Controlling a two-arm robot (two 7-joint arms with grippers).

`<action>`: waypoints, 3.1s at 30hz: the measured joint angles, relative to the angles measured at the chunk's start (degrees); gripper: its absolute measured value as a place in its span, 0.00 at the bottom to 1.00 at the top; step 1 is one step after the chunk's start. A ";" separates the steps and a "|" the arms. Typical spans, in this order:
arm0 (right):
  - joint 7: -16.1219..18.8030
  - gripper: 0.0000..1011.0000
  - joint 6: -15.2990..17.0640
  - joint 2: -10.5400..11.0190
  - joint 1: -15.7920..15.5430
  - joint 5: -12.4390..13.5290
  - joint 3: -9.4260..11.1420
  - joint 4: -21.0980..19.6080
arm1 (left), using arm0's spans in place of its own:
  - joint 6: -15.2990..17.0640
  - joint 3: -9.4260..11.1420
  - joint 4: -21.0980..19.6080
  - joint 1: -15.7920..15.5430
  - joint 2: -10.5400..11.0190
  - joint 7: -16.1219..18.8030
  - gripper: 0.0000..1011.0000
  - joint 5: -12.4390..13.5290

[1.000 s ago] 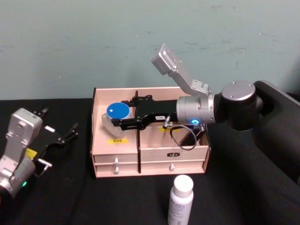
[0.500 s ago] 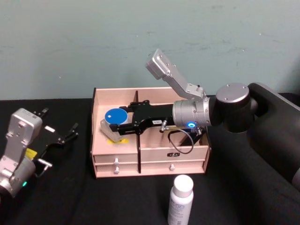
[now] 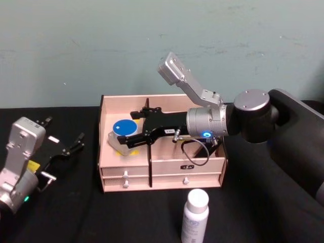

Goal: Pick up the facial cleanser and watermelon frost from the table and place them into the tiered storage box.

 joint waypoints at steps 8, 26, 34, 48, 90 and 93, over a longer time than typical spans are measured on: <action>-2.85 0.99 -0.40 3.65 -3.53 1.70 3.39 -8.45 | 0.00 0.00 0.00 0.00 0.00 0.00 0.99 0.00; -15.94 0.99 5.39 20.77 -26.04 10.83 13.62 -45.05 | 0.00 0.00 0.00 0.00 0.00 0.00 0.99 0.00; -20.10 0.99 5.31 26.36 -35.78 13.32 16.62 -55.29 | 0.00 0.00 0.00 0.00 0.00 0.00 0.99 0.00; -22.68 0.99 6.95 31.08 -45.05 14.03 17.44 -59.74 | 0.00 0.00 0.00 0.00 -0.01 0.00 0.99 0.00; -22.39 0.99 8.82 27.01 -48.12 6.23 14.70 -53.31 | 0.00 0.00 0.00 0.00 0.00 0.00 0.99 0.00; -22.39 0.99 8.80 27.03 -48.12 6.22 14.70 -53.31 | 0.00 0.00 0.00 0.00 0.00 0.00 0.99 0.00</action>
